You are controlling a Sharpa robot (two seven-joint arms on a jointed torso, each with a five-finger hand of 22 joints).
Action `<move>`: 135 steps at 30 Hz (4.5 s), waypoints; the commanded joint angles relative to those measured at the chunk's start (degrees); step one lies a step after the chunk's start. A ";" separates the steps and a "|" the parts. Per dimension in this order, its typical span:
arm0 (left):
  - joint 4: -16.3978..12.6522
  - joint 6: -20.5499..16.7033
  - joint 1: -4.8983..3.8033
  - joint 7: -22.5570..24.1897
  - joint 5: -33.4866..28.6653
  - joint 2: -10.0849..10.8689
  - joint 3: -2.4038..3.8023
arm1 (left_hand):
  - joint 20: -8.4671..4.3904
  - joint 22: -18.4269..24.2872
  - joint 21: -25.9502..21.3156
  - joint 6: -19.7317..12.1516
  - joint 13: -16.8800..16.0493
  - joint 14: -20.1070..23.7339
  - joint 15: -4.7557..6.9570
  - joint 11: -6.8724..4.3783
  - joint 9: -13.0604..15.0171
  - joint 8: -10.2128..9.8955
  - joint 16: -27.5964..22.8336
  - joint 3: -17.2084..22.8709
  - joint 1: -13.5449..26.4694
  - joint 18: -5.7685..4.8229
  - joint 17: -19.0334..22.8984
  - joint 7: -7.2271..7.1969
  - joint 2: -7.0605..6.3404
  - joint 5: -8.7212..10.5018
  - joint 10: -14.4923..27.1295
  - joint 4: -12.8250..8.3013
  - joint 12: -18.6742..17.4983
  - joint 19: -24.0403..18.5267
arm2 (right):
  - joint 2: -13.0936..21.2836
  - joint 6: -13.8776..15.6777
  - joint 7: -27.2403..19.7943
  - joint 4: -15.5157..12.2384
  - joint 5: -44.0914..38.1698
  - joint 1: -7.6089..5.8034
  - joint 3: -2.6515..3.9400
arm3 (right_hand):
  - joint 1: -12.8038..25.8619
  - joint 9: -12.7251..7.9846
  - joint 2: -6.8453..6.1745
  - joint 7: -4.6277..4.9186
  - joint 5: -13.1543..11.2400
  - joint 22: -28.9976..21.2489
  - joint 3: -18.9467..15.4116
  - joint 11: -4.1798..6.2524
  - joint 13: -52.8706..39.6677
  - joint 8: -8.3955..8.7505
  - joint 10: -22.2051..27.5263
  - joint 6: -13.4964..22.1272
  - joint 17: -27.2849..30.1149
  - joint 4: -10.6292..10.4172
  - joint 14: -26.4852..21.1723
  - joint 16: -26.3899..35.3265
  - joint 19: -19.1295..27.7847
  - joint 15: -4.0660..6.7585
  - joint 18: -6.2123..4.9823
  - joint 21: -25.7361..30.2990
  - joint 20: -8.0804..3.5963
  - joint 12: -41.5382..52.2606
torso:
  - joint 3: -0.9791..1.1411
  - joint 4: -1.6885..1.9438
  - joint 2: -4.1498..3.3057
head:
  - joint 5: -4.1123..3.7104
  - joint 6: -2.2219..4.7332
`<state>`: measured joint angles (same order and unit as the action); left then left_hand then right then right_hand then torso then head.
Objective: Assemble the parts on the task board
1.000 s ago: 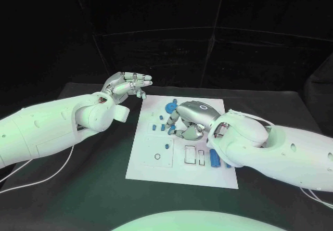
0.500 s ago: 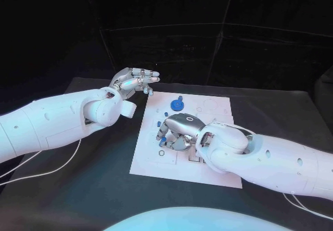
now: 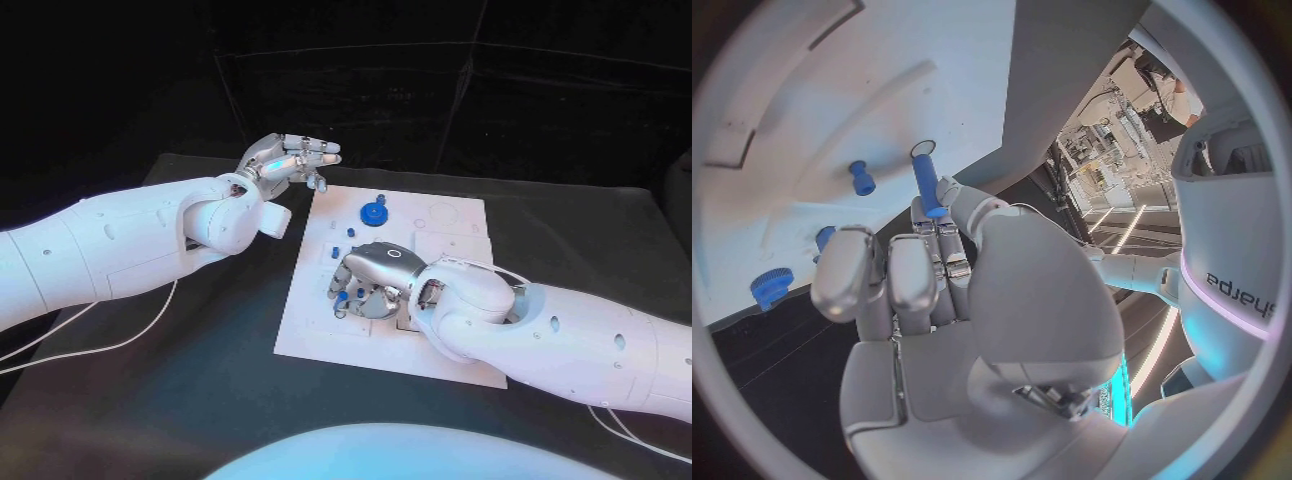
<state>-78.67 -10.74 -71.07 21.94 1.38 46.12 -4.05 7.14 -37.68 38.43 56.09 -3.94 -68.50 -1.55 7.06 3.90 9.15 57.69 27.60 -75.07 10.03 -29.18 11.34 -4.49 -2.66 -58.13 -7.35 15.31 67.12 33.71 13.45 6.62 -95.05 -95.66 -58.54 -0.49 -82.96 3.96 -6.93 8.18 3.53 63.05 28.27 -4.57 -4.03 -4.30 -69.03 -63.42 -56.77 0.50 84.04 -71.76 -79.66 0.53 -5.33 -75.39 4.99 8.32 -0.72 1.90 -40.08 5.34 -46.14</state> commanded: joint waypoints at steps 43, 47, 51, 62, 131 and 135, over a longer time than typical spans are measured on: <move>0.11 0.79 -0.10 0.07 -0.15 0.08 0.05 | 0.01 0.06 -0.31 -0.50 0.04 0.50 -0.18 0.09 -0.02 0.37 -0.05 0.00 -0.42 0.42 0.13 -0.03 0.29 -0.28 0.38 -0.32 0.36 -0.44 | -0.61 -4.11 1.26 -0.25 -7.54 0.62 -0.73 | -0.33 -0.06 -0.41 0.37 0.55 0.03 0.41 0.43 -0.12 0.39 -0.82 0.00 -0.05 0.45 0.86 -0.32 -0.09 0.35 0.13 -0.22 -0.08 0.24 | -0.05 0.01 0.07 | 0.28 -0.36; 0.11 0.79 -0.10 0.07 -0.15 0.08 0.05 | 0.01 0.06 -0.31 -0.50 0.04 0.50 -0.18 0.09 -0.02 0.37 -0.05 0.00 -0.42 0.42 0.13 -0.03 0.29 -0.28 0.38 -0.32 0.36 -0.44 | -0.77 -4.38 0.65 -0.29 -7.41 0.63 -1.14 | 1.23 -0.19 -1.33 0.63 1.20 -0.21 -0.17 0.13 0.10 0.68 0.10 0.78 0.28 0.22 0.74 -0.19 0.10 0.06 0.10 -0.09 0.10 -0.56 | -0.05 -0.01 0.04 | 0.29 -0.32; 0.08 0.80 -0.10 0.05 -0.15 0.09 0.05 | 0.01 0.06 -0.31 -0.50 0.04 0.50 -0.18 0.09 -0.02 0.37 -0.05 0.00 -0.42 0.42 0.13 -0.03 0.29 -0.28 0.38 -0.32 0.36 -0.44 | -0.85 -3.24 0.69 -0.19 -7.13 0.63 -1.29 | 4.36 -0.33 -3.12 1.10 2.07 -0.70 -1.97 -0.64 0.42 0.85 2.36 2.97 0.53 -0.93 0.64 -0.13 0.38 -0.54 0.03 0.19 0.62 -2.14 | -0.05 0.01 0.04 | 0.24 -0.29; 0.08 0.87 -0.10 -0.01 -0.15 0.22 0.05 | 0.00 0.04 -0.29 -0.55 0.03 0.55 -0.17 0.07 -0.02 0.43 0.01 0.05 -0.60 0.44 0.21 -0.04 0.37 -0.28 0.49 -0.45 0.50 -0.48 | -0.51 2.06 2.17 -0.11 -6.95 0.63 -1.37 | 6.06 -0.20 -3.62 1.82 2.31 -2.99 -6.84 -1.77 0.41 0.69 8.11 5.86 0.94 -1.62 0.38 -0.18 1.21 -1.45 -0.43 1.50 1.58 -4.12 | 0.00 0.01 0.03 | 0.08 -0.18; -1.05 1.25 -0.09 0.07 -0.14 2.07 -1.57 | 0.02 0.02 -0.26 -0.50 -0.01 0.61 -0.18 0.07 0.01 0.57 0.10 -0.09 -0.51 0.44 0.32 -0.06 0.31 -0.27 0.46 -0.49 0.75 -0.53 | 24.44 1.32 22.49 -11.29 10.74 2.86 -1.32 | 13.16 4.37 2.54 -3.02 13.27 10.16 -38.29 4.06 -68.51 -13.85 -12.47 5.86 -18.65 -17.12 3.69 -12.25 -4.84 3.15 2.02 -6.21 -2.70 66.52 | -0.41 -3.35 1.27 | -8.90 1.57; -1.04 1.26 -0.09 0.06 -0.14 2.13 -1.58 | 0.02 0.02 -0.26 -0.50 -0.01 0.61 -0.18 0.07 0.01 0.57 0.10 -0.09 -0.51 0.44 0.32 -0.06 0.31 -0.27 0.46 -0.49 0.75 -0.53 | 23.40 1.05 22.56 -10.75 10.43 3.25 -1.32 | 13.16 4.44 2.63 -3.04 13.26 10.23 -38.34 4.07 -68.84 -13.99 -12.58 5.85 -18.77 -17.12 3.70 -12.32 -4.85 3.15 2.03 -6.25 -2.69 66.76 | -0.43 -3.37 1.26 | -8.81 1.47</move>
<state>-79.61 -10.14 -71.06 21.65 1.38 48.22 -5.67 7.14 -37.68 38.43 55.88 -3.94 -68.29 -1.76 7.27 3.90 9.33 57.69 27.60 -75.29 9.70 -28.91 11.14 -4.27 -2.67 -57.94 -7.67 15.75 67.12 57.47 16.03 28.39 -106.08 -83.92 -55.59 -1.63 -70.18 8.53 -4.27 5.14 17.01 73.22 -9.78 -0.51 -72.82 -18.37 -81.08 -58.15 -74.95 -16.53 84.03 -83.75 -83.67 3.60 -4.42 -81.38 2.25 74.92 -1.14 -1.44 -38.81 -3.55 -44.59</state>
